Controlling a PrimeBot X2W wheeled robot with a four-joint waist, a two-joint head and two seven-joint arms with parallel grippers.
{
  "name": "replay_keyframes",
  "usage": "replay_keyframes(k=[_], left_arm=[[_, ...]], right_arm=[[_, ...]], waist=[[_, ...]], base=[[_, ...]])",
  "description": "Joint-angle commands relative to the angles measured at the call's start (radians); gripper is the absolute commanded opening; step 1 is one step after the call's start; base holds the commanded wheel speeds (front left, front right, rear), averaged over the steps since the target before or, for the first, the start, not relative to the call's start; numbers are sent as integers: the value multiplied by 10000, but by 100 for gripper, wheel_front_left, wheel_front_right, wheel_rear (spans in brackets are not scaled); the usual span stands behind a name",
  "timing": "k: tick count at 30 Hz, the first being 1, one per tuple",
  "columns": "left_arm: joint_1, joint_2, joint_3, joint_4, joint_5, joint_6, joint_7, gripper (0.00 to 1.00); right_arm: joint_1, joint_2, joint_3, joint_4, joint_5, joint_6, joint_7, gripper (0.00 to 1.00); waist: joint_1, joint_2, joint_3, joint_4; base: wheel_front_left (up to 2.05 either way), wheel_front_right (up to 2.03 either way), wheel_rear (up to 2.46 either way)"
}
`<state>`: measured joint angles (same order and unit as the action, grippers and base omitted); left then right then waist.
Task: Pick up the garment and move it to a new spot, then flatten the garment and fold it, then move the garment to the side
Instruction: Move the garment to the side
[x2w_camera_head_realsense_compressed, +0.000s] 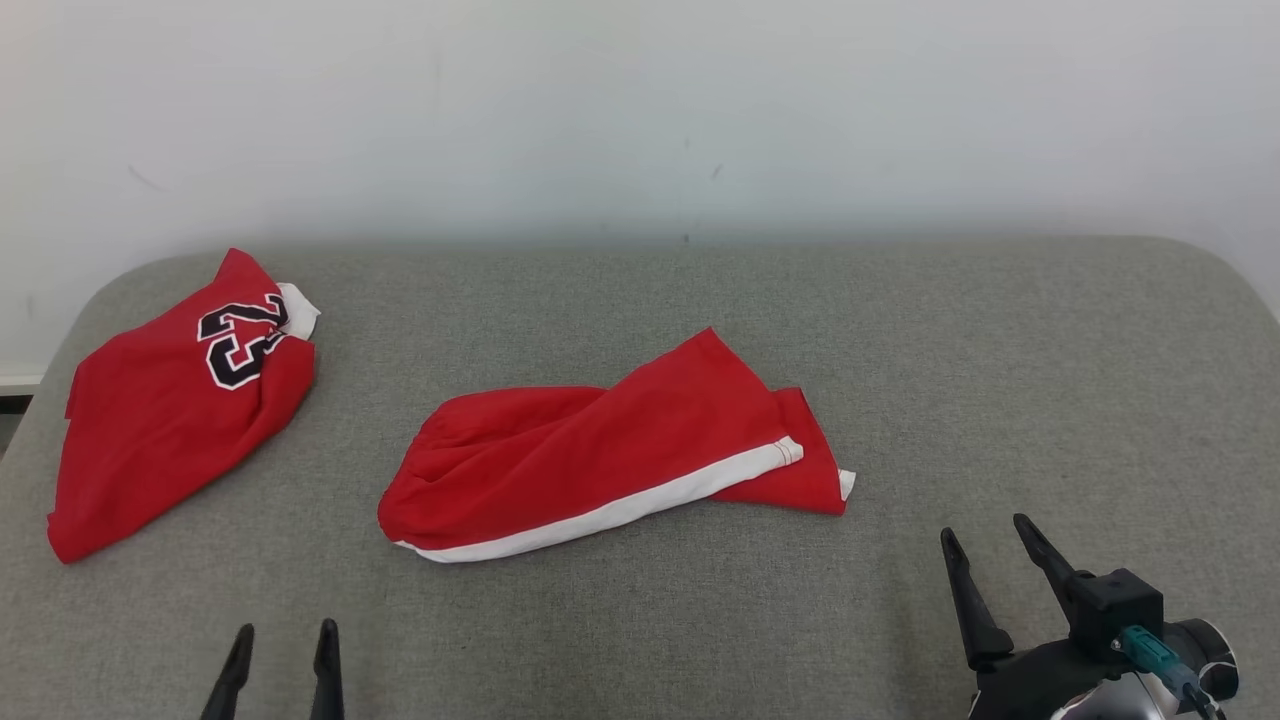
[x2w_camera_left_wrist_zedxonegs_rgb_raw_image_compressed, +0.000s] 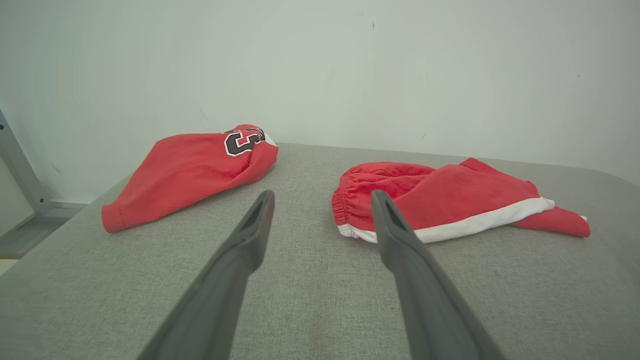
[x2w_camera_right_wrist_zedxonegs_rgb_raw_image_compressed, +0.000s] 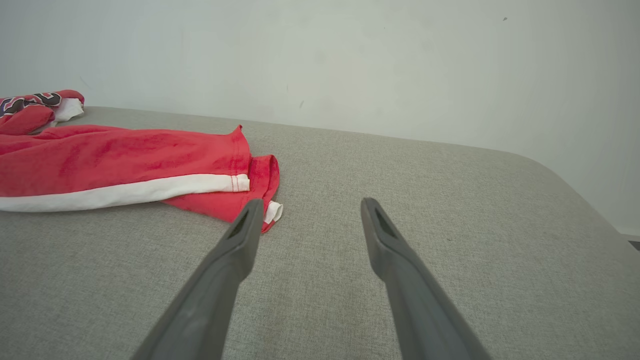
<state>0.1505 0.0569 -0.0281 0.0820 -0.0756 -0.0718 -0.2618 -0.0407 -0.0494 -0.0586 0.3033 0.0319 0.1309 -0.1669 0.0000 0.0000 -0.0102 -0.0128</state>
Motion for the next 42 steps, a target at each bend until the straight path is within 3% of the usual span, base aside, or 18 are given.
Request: replay_keyframes(k=[1, 9, 18, 20, 27, 42], left_arm=[[-95, 8, -7, 67, -60, -73, -48, 100], [-483, 105, -355, 974, -257, -325, -42, 100], [-2185, 479, -916, 2585, -538, -490, 1393, 100], [-5122, 1181, -2420, 4747, -1383, -570, 2998, 100], [-5827, 1509, -3333, 5419, -2038, -571, 2942, 100], [-6889, 1521, -4703, 5940, -3171, -573, 2124, 100]], right_arm=[[-54, -24, -2, 11, 20, -3, -14, 100], [-396, -24, 467, 128, -162, -3, 731, 100], [-1811, -25, 1106, 532, -501, -3, 2673, 100], [-4306, -27, 1679, 1770, -136, -3, 5369, 100], [-5032, -30, 2034, 2484, -149, -3, 5581, 100], [-6052, -30, 2488, 3729, 383, -3, 5268, 100]], waist=[[0, 0, -3, -3], [0, 0, 37, -3], [0, 0, 368, 193], [0, 0, 1458, 422], [0, 0, 1832, 504], [0, 0, 2420, 852]], base=[[0, 0, 0], [0, 0, 0], [0, 0, 0], [0, 0, 0], [0, 0, 0], [0, 0, 0]])
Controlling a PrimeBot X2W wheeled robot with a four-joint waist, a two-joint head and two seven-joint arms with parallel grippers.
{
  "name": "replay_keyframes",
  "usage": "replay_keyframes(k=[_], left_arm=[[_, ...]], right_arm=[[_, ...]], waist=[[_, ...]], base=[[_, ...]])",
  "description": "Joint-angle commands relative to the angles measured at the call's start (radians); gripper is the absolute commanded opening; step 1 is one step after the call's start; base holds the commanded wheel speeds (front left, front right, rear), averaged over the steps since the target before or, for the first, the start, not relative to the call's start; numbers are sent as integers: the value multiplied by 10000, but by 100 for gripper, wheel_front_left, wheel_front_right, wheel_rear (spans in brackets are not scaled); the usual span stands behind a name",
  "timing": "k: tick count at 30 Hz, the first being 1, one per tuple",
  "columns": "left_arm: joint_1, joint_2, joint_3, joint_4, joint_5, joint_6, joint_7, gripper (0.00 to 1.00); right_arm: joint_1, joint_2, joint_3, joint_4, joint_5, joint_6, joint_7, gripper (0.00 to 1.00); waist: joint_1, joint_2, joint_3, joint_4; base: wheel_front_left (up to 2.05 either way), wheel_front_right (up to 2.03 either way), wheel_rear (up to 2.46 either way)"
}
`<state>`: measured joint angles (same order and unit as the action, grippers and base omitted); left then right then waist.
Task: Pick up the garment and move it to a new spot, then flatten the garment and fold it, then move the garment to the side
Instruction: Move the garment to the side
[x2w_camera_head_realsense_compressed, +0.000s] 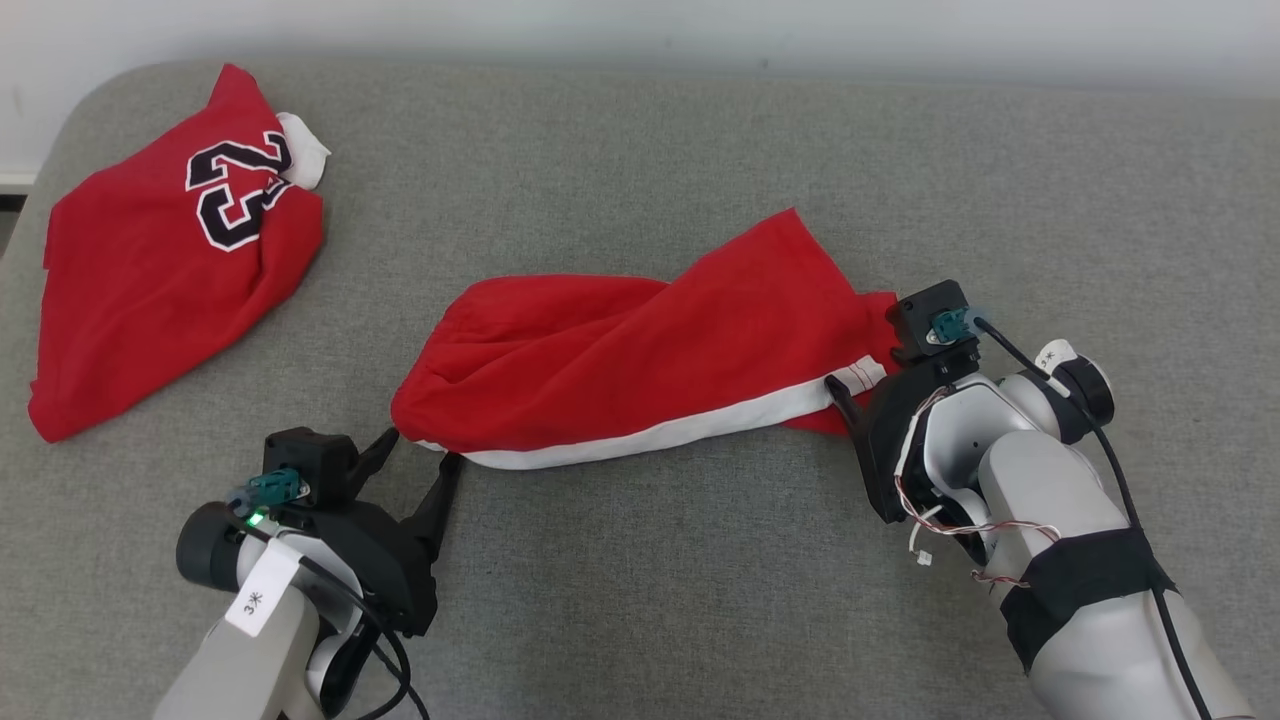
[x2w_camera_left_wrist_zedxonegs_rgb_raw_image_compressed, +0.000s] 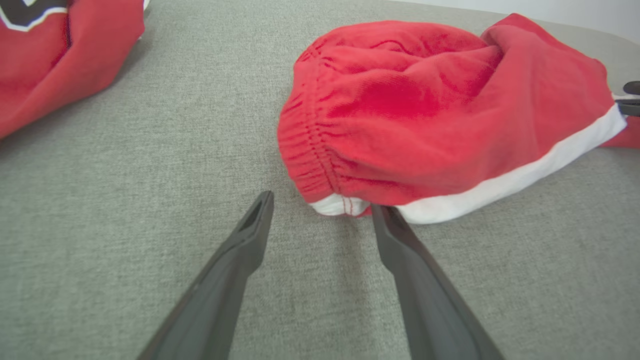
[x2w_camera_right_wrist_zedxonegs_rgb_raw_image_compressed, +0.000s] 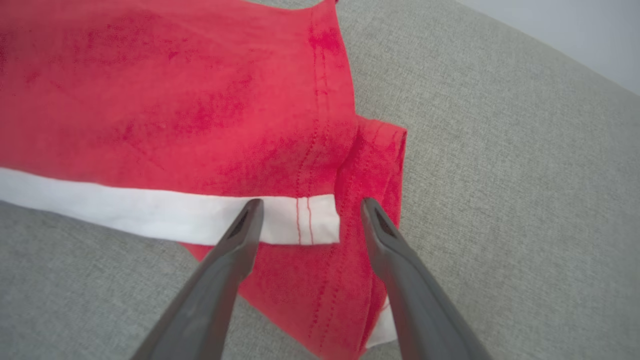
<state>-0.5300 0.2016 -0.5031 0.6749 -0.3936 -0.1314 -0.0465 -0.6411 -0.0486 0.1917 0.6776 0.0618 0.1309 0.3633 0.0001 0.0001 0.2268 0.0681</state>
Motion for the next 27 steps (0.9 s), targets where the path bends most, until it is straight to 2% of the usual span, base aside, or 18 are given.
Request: replay_keyframes(k=[1, 6, 7, 8, 9, 10, 11, 12, 13, 14, 27], left_arm=[[-135, 103, -53, 13, -96, 23, -99, 100], [-395, 244, -562, 49, -500, 23, -308, 100], [-437, 283, -645, 68, -539, 24, -355, 97], [-487, 317, -720, 89, -602, 24, -376, 90], [-533, 331, -786, 110, -676, 24, -403, 73], [-572, 341, -843, 129, -730, 24, -444, 49], [-610, 355, -901, 157, -774, 24, -471, 42], [-643, 368, -962, 176, -828, 26, -525, 5], [-673, 388, -1022, 199, -884, 26, -550, 0], [-707, 407, -1071, 223, -933, 26, -597, 0], [-976, 435, -1309, 486, -1233, 25, -910, 0]], right_arm=[[-70, -36, 20, 66, 103, -3, -39, 100], [-236, -38, 4, 406, 79, -3, -215, 99], [-257, -38, -3, 468, 106, -3, -227, 86], [-284, -38, -5, 516, 108, -3, -243, 83], [-303, -39, -6, 557, 108, -3, -279, 81], [-328, -39, 7, 590, 122, -3, -318, 59], [-348, -39, 29, 615, 131, -3, -351, 48], [-370, -39, 53, 638, 129, -5, -384, 33], [-383, -44, 76, 666, 112, -6, -431, 9], [-392, -45, 104, 696, 107, -9, -450, 0], [-360, -56, 183, 762, 74, -9, -829, 0]], waist=[[-1, -1, 88, 58], [-1, -1, 245, 89], [-1, -1, 272, 91], [-1, -1, 297, 95], [-1, -1, 314, 100], [-1, -1, 332, 104], [-1, -1, 345, 108], [-1, -1, 356, 110], [-1, -1, 362, 111], [-1, -1, 361, 111], [-1, -1, -37, 59]], base=[[0, 0, 0], [0, 0, 0], [0, 0, 0], [0, 0, 0], [0, 0, 0], [0, 0, 0], [0, 0, 0], [0, 0, 0], [0, 0, 0], [0, 0, 0], [0, 0, 0]])
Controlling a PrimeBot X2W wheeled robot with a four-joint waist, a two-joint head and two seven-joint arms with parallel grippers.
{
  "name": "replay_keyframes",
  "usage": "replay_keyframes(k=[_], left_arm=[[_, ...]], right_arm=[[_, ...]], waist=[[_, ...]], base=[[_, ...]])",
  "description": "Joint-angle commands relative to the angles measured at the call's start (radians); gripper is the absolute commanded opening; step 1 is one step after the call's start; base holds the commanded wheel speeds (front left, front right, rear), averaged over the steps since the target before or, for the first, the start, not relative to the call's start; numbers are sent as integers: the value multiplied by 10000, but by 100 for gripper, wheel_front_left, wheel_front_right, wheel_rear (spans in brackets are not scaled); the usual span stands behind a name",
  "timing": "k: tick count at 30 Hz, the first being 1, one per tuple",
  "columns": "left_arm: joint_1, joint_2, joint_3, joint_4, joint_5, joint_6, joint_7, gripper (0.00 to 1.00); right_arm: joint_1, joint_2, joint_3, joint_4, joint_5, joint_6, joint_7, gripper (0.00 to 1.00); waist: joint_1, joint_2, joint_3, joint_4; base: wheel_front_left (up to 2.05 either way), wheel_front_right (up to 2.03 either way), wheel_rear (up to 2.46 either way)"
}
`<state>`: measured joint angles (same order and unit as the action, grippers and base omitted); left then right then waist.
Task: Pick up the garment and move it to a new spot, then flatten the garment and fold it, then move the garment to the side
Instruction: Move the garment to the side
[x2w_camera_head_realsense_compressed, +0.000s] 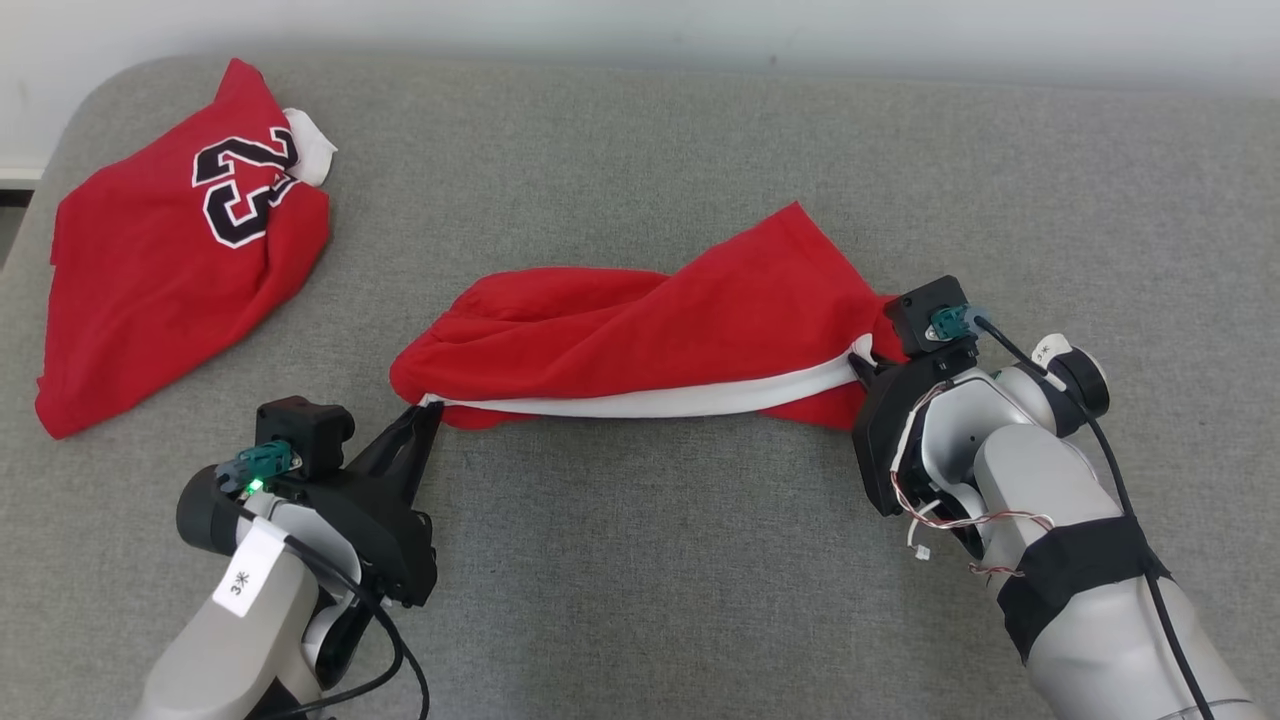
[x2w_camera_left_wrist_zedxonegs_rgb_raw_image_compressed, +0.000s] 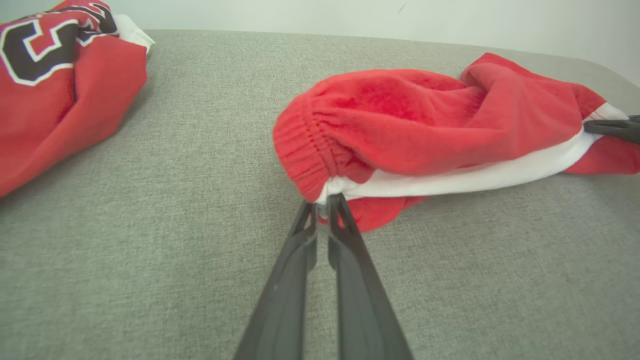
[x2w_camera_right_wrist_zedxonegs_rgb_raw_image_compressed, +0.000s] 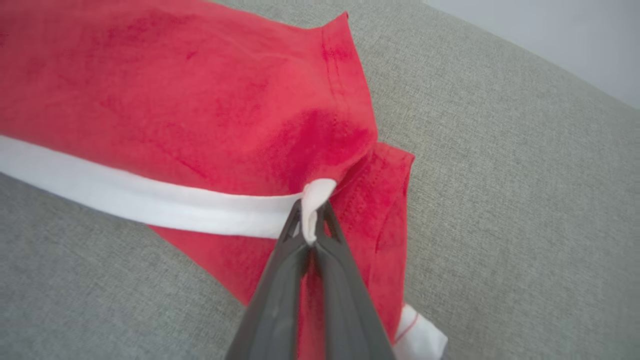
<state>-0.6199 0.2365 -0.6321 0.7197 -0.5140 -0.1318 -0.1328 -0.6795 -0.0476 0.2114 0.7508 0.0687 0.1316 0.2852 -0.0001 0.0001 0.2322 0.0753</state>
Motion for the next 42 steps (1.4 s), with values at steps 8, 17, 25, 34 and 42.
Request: replay_keyframes(k=[8, 17, 25, 34, 42], left_arm=[[-48, 159, -16, -38, -82, 84, -262, 0], [-223, 192, 32, -671, -99, 379, -291, 0], [420, 660, 211, -2462, -301, 1076, 523, 0], [1860, 1403, 129, -4656, -605, 1949, 2134, 0], [2129, 1208, -183, -4039, -562, 2007, 2193, 100]], right_arm=[[182, -102, -94, -53, 78, -17, -304, 0], [324, -79, -278, -682, 378, -17, -699, 0], [1417, -328, 141, -2469, 1644, -17, 352, 0], [2943, -786, -435, -3901, 1646, -17, 1234, 0], [3000, -481, -473, -3166, 1114, -17, 856, 100]], waist=[[1, -1, -440, -101], [1, -1, -1082, -272], [1, -1, -1411, -355], [1, -1, -1251, -473], [1, -1, -1125, -528]], base=[[0, 0, 0], [0, 0, 0], [0, 0, 0], [0, 0, 0], [0, 0, 0]])
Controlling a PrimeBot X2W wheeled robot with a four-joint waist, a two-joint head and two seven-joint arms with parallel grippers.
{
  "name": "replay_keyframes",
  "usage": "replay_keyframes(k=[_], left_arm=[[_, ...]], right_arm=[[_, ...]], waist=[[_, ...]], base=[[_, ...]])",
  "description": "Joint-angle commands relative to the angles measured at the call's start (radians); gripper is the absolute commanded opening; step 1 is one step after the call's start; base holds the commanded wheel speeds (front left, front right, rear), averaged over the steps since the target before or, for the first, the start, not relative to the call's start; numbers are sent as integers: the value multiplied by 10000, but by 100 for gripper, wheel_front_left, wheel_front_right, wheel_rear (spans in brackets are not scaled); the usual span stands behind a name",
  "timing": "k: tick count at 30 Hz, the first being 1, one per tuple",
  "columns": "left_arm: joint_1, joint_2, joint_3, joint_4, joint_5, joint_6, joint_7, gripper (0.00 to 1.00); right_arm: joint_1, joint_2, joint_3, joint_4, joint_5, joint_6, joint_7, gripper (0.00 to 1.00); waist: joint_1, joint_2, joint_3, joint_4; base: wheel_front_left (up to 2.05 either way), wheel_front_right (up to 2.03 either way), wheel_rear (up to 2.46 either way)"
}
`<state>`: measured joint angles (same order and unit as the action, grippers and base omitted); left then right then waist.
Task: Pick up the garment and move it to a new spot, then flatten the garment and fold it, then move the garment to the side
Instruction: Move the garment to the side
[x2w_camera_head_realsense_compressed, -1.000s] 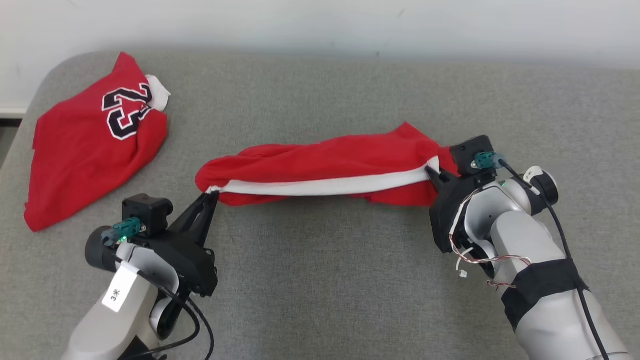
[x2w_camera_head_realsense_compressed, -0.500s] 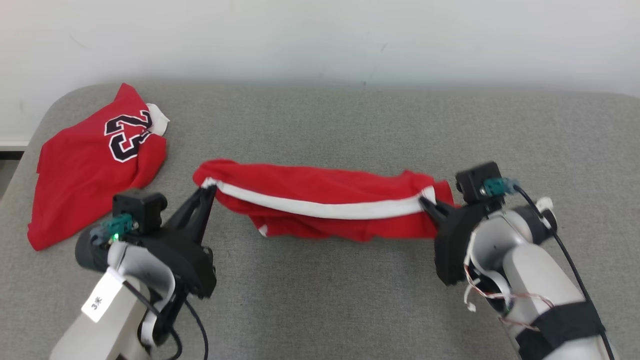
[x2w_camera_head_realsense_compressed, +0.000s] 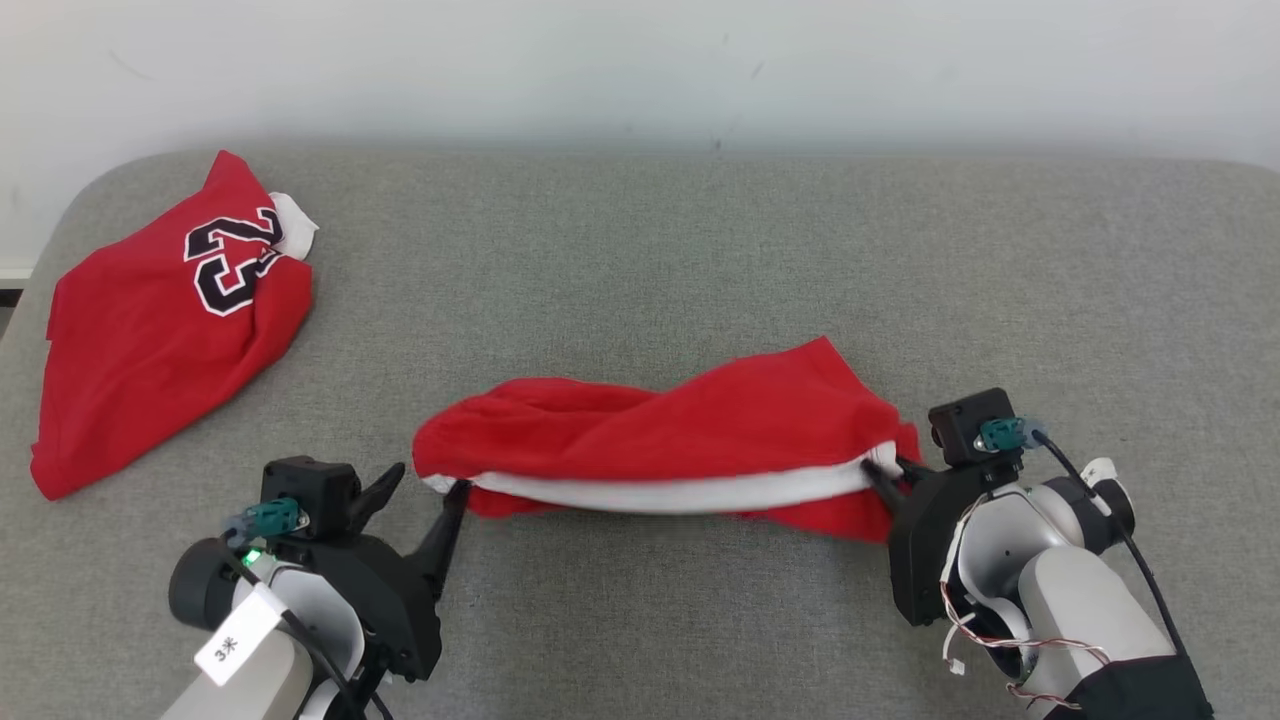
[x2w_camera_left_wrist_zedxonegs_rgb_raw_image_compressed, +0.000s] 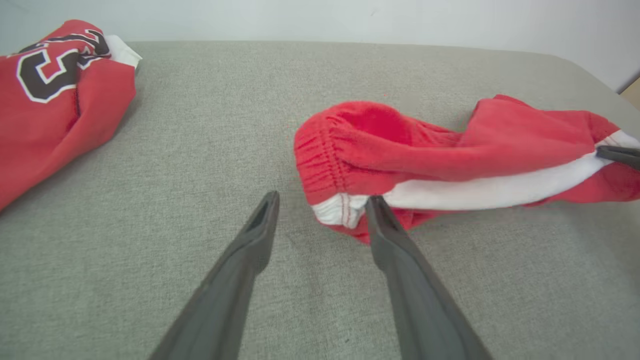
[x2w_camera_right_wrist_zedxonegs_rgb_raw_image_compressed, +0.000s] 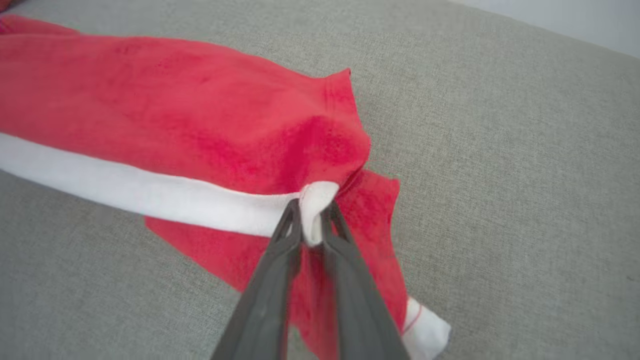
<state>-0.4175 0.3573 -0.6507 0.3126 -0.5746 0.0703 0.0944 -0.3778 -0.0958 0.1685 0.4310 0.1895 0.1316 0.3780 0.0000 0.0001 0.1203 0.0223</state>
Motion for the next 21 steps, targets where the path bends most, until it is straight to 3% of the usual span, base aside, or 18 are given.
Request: replay_keyframes(k=[1, 8, 21], left_arm=[[116, -23, -22, 135, 31, -30, -82, 100], [267, -11, -10, 472, -87, 59, -171, 100], [1383, 367, 664, -269, -489, 809, -948, 100]], right_arm=[[-55, 27, -64, 127, -129, -17, -119, 100], [-60, 89, -243, 453, -349, -17, -384, 100], [874, 213, -1046, -218, -705, -17, -1106, 100]], waist=[[0, -1, -19, 5], [0, -1, -252, 20], [0, -1, -913, 103]], base=[[0, 0, 0], [0, 0, 0], [0, 0, 0]])
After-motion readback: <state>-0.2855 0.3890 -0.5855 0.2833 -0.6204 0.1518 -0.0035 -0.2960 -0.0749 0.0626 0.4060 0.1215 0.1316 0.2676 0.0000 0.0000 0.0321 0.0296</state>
